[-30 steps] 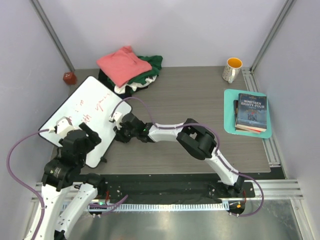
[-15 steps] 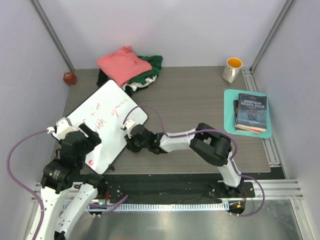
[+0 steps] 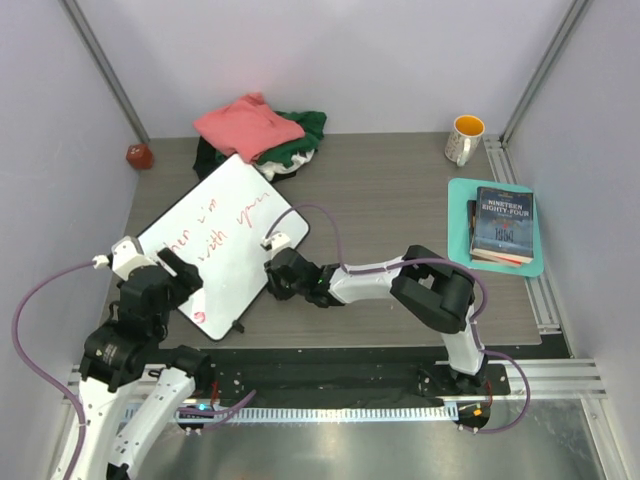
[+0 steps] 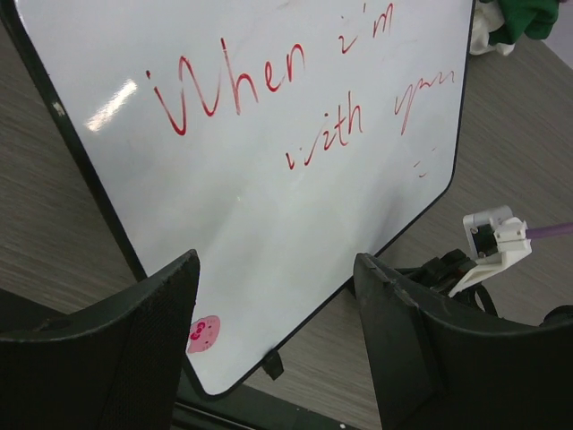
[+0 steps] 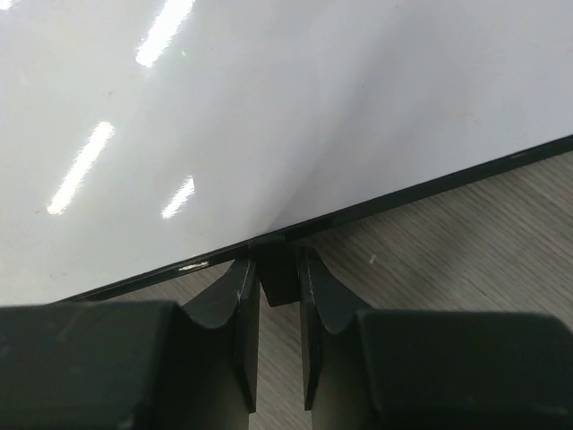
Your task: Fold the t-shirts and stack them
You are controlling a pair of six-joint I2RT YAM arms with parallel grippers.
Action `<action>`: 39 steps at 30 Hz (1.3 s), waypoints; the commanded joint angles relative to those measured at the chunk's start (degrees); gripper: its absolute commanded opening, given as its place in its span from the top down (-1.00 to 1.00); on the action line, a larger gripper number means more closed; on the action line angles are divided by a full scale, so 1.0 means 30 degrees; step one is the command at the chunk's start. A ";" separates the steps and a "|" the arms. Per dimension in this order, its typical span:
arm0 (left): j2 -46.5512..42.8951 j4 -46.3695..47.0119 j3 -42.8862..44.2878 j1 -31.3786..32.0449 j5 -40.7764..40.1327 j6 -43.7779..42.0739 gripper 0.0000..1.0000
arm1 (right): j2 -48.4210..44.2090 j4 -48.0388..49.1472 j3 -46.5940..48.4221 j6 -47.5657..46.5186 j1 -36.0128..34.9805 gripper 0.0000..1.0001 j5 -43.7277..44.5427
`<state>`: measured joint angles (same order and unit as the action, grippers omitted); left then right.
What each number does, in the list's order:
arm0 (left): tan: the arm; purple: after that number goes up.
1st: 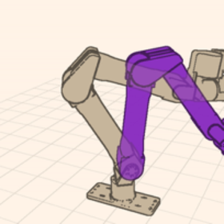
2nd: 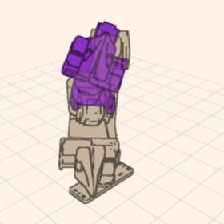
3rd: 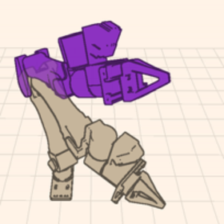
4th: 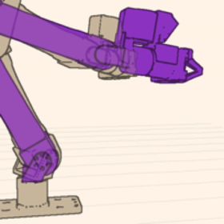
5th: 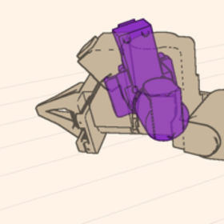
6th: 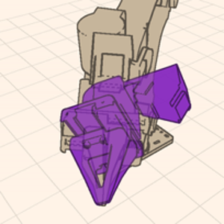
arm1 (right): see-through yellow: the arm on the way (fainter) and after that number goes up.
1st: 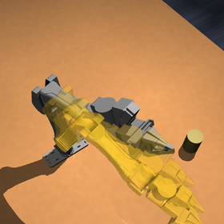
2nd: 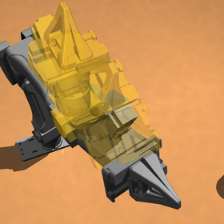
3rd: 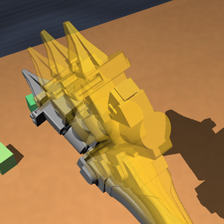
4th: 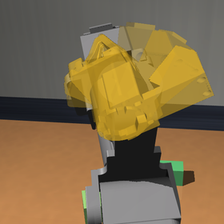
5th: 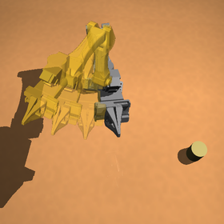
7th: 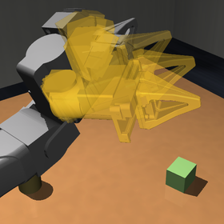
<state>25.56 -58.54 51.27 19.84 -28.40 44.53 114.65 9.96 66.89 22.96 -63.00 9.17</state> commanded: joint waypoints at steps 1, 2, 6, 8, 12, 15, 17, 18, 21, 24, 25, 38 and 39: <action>-0.0230 0.0560 0.0050 0.0127 -0.0142 -0.0108 -0.41 | 0.0104 -0.2409 0.0203 0.2976 0.1108 0.98 0.3562; -0.0259 0.0531 0.0050 0.0156 -0.0142 -0.0108 -0.41 | 0.0016 -0.2555 0.0057 0.3184 0.1108 0.98 0.4087; -0.0113 0.0560 0.0050 0.0185 -0.0142 -0.0166 -0.41 | -0.0861 -0.2937 -0.0996 0.4210 0.1341 0.98 0.4736; -0.0083 0.0589 0.0050 0.0214 -0.0083 -0.0167 -0.41 | -0.1389 -0.3635 -0.1145 0.4706 0.1372 0.98 0.5028; -0.0083 0.0676 0.0021 0.0214 0.0092 -0.0284 -0.41 | -0.2238 -0.5572 -0.1814 0.6488 0.1401 0.98 0.5061; -0.0141 0.0764 -0.0037 0.0214 0.0268 -0.0371 -0.41 | -0.3760 -0.5516 -0.3626 0.8131 0.1226 0.98 0.5204; -0.0171 0.0881 -0.0038 0.0244 0.0444 -0.0459 -0.41 | -0.4724 -0.5545 -0.4364 0.8779 0.1079 0.98 0.5761; -0.0200 0.0940 -0.0067 0.0244 0.0502 -0.0518 -0.41 | -0.4962 -0.5545 -0.4948 0.9043 0.1021 0.98 0.5878; -0.0200 0.0970 -0.0067 0.0302 0.0737 -0.0635 -0.41 | -0.5667 -0.6246 -0.5363 1.0098 0.0699 0.98 0.6580; -0.0317 0.0999 -0.0008 0.0419 0.0825 -0.0694 -0.41 | -0.5757 -0.7067 -0.5452 1.1328 0.0084 0.98 0.7021; -0.0346 0.1028 -0.0008 0.0449 0.0825 -0.0694 -0.41 | -0.5669 -0.7330 -0.5394 1.1824 -0.0149 0.98 0.7109; -0.0699 0.0853 -0.0008 0.0654 0.0415 -0.0489 -0.41 | -0.1920 -0.8533 -0.2232 1.1829 0.0257 0.98 0.7901; -0.0669 0.0852 -0.0037 0.0654 0.0444 -0.0489 -0.41 | -0.1802 -0.8591 -0.2084 1.1974 0.0433 0.98 0.7843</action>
<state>23.90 -57.84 51.27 21.54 -26.55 43.22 104.16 -13.80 59.42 55.72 -64.66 29.76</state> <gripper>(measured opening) 0.707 0.243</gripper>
